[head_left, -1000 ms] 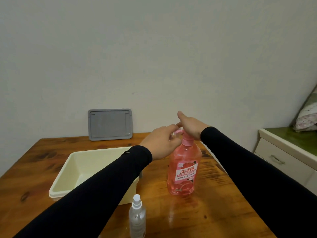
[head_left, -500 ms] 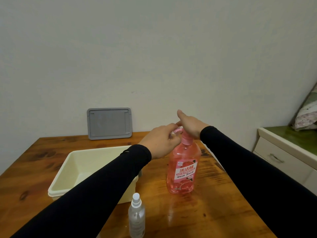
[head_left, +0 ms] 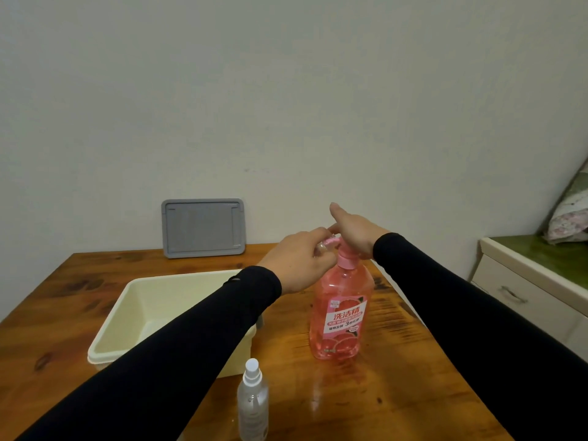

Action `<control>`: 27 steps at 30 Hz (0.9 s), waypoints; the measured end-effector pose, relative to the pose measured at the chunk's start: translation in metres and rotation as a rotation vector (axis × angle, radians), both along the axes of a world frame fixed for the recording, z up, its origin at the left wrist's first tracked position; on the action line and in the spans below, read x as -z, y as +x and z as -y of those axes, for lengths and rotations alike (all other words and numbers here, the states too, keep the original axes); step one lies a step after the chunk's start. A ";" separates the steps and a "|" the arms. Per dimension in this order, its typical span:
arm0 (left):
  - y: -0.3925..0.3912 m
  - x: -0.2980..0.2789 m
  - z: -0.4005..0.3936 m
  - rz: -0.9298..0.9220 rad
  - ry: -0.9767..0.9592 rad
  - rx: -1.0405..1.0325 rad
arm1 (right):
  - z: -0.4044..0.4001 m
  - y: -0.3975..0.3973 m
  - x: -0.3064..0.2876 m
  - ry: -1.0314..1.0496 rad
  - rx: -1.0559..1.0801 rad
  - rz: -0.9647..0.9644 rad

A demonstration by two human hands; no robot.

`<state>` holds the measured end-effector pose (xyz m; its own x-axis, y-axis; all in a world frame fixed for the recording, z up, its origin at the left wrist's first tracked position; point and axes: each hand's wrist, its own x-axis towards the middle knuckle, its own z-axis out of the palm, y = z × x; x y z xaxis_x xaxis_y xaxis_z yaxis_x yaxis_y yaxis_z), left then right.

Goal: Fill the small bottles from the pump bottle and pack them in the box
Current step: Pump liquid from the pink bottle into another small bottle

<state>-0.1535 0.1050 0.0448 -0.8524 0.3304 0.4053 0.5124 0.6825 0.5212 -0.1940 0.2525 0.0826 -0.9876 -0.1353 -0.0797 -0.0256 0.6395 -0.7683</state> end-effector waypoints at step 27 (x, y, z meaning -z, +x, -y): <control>0.001 -0.008 0.001 -0.006 0.011 0.003 | -0.001 0.001 -0.010 -0.036 0.016 0.025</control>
<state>-0.1529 0.1045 0.0528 -0.8491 0.3281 0.4140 0.5172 0.6754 0.5256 -0.1933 0.2532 0.0922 -0.9874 -0.1228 -0.0994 0.0036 0.6114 -0.7914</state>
